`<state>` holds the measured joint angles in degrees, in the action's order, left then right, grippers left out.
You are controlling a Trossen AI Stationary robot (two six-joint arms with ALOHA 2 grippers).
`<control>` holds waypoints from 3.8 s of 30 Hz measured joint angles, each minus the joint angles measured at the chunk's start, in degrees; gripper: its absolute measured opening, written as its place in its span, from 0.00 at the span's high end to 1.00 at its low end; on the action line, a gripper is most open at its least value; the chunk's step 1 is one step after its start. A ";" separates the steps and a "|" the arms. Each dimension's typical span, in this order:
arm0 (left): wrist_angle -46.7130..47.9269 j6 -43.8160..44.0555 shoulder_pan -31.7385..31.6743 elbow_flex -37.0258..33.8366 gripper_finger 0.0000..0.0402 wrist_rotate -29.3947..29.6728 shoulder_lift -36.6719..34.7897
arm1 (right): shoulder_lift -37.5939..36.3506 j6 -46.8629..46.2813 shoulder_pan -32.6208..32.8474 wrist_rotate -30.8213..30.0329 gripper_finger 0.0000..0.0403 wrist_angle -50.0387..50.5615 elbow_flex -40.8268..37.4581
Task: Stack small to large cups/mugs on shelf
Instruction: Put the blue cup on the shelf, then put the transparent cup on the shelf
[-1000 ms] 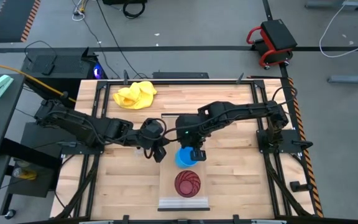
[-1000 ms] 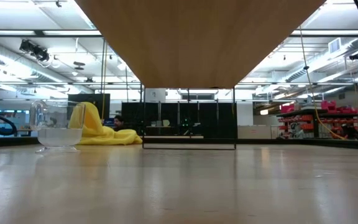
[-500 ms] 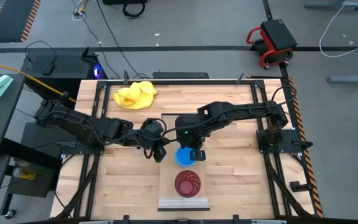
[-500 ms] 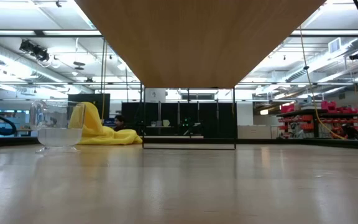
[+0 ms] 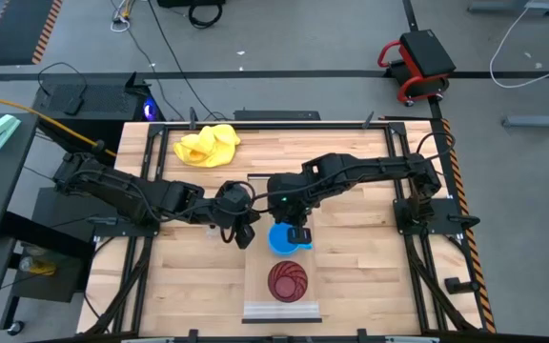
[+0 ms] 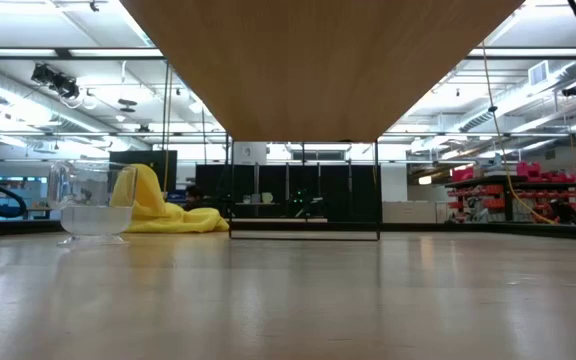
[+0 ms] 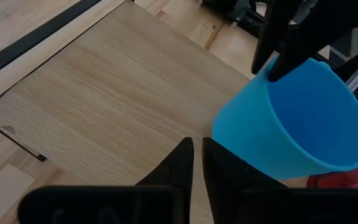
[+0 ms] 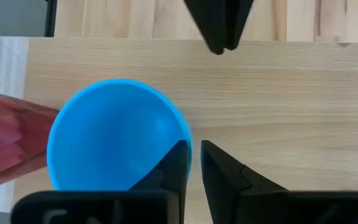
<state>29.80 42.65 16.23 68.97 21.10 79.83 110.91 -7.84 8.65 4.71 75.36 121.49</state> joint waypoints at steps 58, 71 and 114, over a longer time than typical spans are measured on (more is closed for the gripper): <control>-3.41 0.19 -0.37 -0.04 0.90 0.68 2.71 | -22.58 -55.06 25.88 -38.43 1.00 -28.42 -43.58; 7.62 -0.37 -1.07 1.11 0.93 0.70 -3.79 | -34.08 -52.96 28.84 -38.43 0.98 -28.51 -42.25; 2.52 28.97 -6.09 -39.39 0.87 -25.22 -24.02 | -38.16 -81.00 37.24 -41.09 0.88 3.21 -42.25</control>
<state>32.32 71.63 10.14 29.58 -4.12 55.81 72.75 -88.84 45.89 -36.38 78.57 79.24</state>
